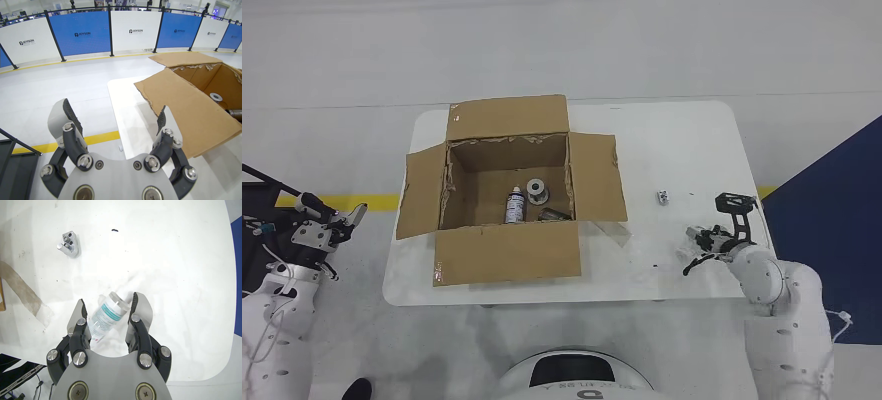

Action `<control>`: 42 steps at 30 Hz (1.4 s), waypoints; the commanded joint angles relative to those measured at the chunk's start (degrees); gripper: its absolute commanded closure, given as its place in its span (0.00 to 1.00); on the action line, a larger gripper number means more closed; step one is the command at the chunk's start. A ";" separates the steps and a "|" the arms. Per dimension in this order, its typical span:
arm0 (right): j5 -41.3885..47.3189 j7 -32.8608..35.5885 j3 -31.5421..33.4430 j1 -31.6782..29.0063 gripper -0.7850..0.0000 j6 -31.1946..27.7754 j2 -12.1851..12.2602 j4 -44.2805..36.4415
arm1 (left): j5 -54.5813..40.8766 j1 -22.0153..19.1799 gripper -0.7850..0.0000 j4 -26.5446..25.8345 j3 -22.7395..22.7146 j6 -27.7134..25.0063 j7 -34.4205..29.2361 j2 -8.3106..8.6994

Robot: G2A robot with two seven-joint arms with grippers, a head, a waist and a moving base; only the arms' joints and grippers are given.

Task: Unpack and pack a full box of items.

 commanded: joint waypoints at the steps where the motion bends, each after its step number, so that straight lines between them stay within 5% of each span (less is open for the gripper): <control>1: -2.53 0.75 -0.98 0.33 0.61 1.37 0.09 -0.07 | 0.00 0.00 0.00 0.00 0.00 0.00 0.00 0.00; 14: -13.36 3.66 -8.16 1.74 0.65 4.19 0.39 0.13 | 0.00 0.00 0.00 0.00 0.00 0.00 0.00 0.00; 15: -14.14 3.98 -8.72 2.00 0.70 4.42 0.40 0.30 | 0.00 0.00 0.00 0.00 0.00 0.00 0.00 0.00; 17: -15.84 4.56 -9.81 2.50 1.00 4.90 0.42 0.58 | 0.00 0.00 0.00 0.00 0.00 0.00 0.00 0.00; 23: -17.33 3.12 -11.27 2.47 1.00 6.53 0.36 -1.59 | 0.00 0.00 0.00 0.00 0.00 0.00 0.00 0.00; 33: -7.38 -7.33 -7.06 -2.44 1.00 4.74 0.41 -9.30 | 0.00 0.00 0.00 0.00 0.00 0.00 0.00 0.00; 42: 4.04 -23.13 -5.43 -9.58 1.00 -4.51 0.44 -20.68 | 0.00 0.00 0.00 0.00 0.00 0.00 0.00 0.00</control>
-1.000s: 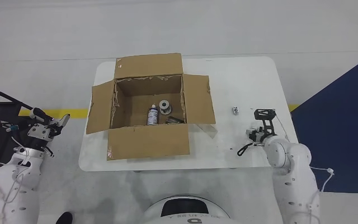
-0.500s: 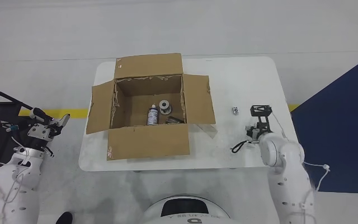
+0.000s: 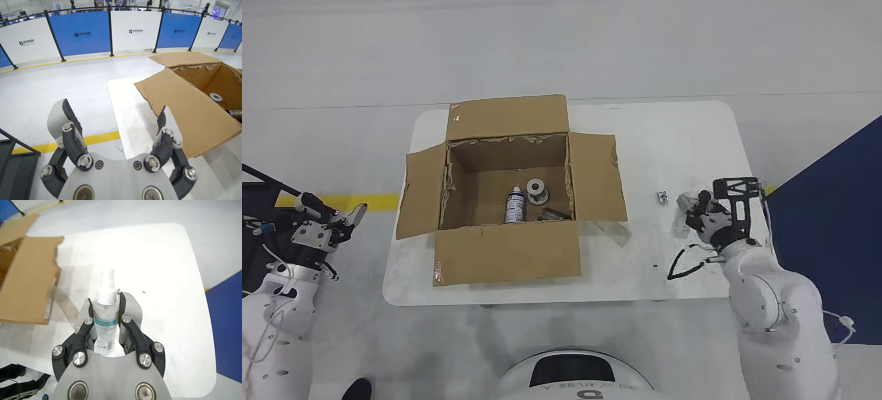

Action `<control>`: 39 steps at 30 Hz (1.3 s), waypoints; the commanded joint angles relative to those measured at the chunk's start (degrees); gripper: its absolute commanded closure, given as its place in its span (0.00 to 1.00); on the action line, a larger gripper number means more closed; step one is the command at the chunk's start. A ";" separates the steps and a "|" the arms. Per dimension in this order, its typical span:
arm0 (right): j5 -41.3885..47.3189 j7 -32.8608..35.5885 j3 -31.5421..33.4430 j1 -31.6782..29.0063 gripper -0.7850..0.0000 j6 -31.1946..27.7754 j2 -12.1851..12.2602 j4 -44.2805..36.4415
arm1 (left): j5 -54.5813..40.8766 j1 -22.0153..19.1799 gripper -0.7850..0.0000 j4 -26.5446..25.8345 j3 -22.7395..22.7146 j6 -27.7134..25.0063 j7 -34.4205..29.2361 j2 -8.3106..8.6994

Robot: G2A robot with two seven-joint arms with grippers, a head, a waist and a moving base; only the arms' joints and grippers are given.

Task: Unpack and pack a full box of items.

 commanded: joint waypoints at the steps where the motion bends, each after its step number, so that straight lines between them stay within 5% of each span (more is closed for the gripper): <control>1: 1.92 -3.09 -0.28 -1.45 1.00 -3.09 0.06 -2.67 | 0.00 0.00 0.00 0.00 0.00 0.00 0.00 0.00; 7: 2.47 -4.03 -6.13 0.46 1.00 -7.03 0.24 -7.76 | 0.00 0.00 0.00 0.00 0.00 0.00 0.00 0.00; 13: -6.78 2.13 -20.05 10.15 1.00 -3.01 -0.07 -7.09 | 0.00 0.00 0.00 0.00 0.00 0.00 0.00 0.00; 24: -20.31 6.16 -46.33 31.04 1.00 9.44 -3.76 8.83 | 0.00 0.00 0.00 0.00 0.00 0.00 0.00 0.00; 36: -32.74 6.19 -56.29 38.36 0.98 14.51 -6.71 26.03 | 0.00 0.00 0.00 0.00 0.00 0.00 0.00 0.00; 38: -32.49 8.79 -56.75 39.20 0.67 14.71 -7.22 28.08 | 0.00 0.00 0.00 0.00 0.00 0.00 0.00 0.00; 39: -32.22 9.91 -56.82 39.57 0.37 15.10 -7.48 28.63 | 0.00 0.00 0.00 0.00 0.00 0.00 0.00 0.00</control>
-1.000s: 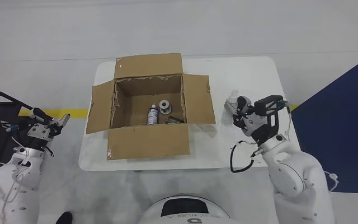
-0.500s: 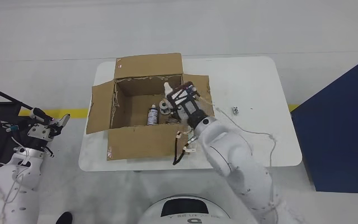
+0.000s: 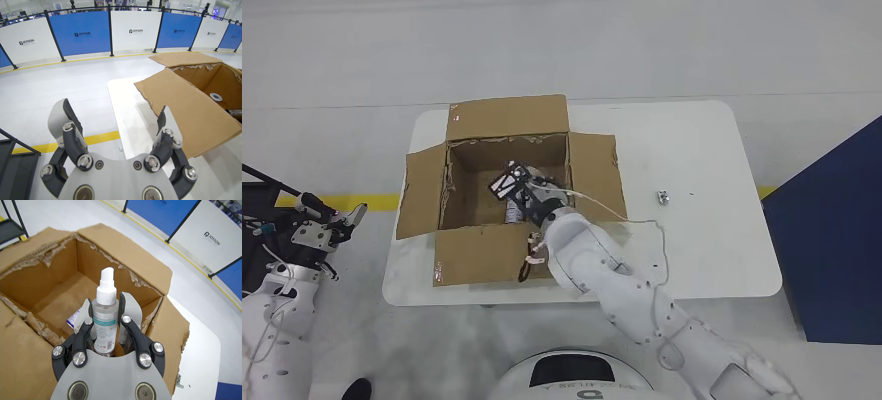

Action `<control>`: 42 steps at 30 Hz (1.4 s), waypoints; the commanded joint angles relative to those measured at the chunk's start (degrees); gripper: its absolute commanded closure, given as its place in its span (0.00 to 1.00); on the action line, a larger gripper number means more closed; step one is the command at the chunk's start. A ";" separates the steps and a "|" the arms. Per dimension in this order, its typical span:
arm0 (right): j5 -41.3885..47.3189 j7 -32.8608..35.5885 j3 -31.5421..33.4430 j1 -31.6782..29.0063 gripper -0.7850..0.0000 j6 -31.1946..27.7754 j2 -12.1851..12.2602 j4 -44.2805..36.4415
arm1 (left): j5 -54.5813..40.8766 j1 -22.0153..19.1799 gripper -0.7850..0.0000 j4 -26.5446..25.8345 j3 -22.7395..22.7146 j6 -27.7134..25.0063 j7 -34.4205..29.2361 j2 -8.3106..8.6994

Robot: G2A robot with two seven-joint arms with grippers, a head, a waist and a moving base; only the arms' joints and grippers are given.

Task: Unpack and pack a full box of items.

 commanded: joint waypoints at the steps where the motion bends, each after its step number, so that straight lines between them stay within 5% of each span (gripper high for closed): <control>1: 0.59 2.11 -0.13 0.58 0.07 0.78 -0.46 0.96 | 0.00 0.00 0.00 0.00 0.00 0.00 0.00 0.00; 2: 0.92 2.79 -0.23 0.60 0.00 1.12 -0.67 1.17 | 0.00 0.00 0.00 0.00 0.00 0.00 0.00 0.00; 7: 1.79 2.56 1.09 -1.84 0.00 3.77 -0.92 -2.12 | 0.00 0.00 0.00 0.00 0.00 0.00 0.00 0.00; 13: 0.91 -3.49 6.68 -12.80 0.00 5.67 0.86 -14.36 | 0.00 0.00 0.00 0.00 0.00 0.00 0.00 0.00; 20: 8.34 -16.07 25.54 -32.51 0.00 1.46 4.36 -28.03 | 0.00 0.00 0.00 0.00 0.00 0.00 0.00 0.00; 24: 16.94 -17.64 36.74 -37.80 0.00 -2.14 5.33 -28.81 | 0.00 0.00 0.00 0.00 0.00 0.00 0.00 0.00; 29: 20.39 -9.57 42.81 -33.42 0.00 -3.70 5.79 -22.76 | 0.00 0.00 0.00 0.00 0.00 0.00 0.00 0.00; 42: 16.45 6.16 41.18 -15.14 0.42 -0.40 5.71 1.17 | 0.00 0.00 0.00 0.00 0.00 0.00 0.00 0.00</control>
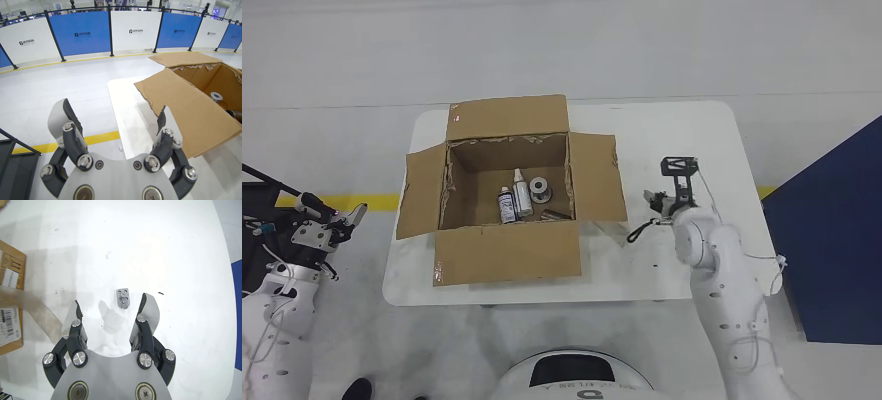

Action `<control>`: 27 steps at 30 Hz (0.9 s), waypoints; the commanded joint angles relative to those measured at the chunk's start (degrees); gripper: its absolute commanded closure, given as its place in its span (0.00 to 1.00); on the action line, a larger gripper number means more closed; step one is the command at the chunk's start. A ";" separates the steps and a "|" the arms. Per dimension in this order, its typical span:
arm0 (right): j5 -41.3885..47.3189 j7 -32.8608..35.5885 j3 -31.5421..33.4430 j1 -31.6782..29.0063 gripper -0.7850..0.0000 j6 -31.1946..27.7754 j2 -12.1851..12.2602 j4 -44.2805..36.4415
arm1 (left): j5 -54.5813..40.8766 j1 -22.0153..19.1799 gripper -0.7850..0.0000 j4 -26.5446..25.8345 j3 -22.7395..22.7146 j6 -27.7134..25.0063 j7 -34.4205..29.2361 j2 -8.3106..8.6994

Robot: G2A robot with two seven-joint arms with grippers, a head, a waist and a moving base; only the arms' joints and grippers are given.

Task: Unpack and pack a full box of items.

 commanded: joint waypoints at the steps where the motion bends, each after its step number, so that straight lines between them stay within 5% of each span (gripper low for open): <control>1: -0.36 1.01 -0.25 1.16 0.44 0.22 -0.01 1.80 | 0.00 0.00 0.00 0.00 0.00 0.00 0.00 0.00; 17: -2.01 0.92 -0.54 5.48 0.56 2.17 0.02 10.20 | 0.00 0.00 0.00 0.00 0.00 0.00 0.00 0.00; 22: -3.40 1.13 -1.74 6.16 0.78 2.98 -0.11 11.47 | 0.00 0.00 0.00 0.00 0.00 0.00 0.00 0.00; 23: -3.60 1.10 -1.80 6.14 1.00 2.96 -0.10 11.50 | 0.00 0.00 0.00 0.00 0.00 0.00 0.00 0.00; 27: -4.02 0.86 -1.61 5.71 1.00 3.20 -0.05 10.84 | 0.00 0.00 0.00 0.00 0.00 0.00 0.00 0.00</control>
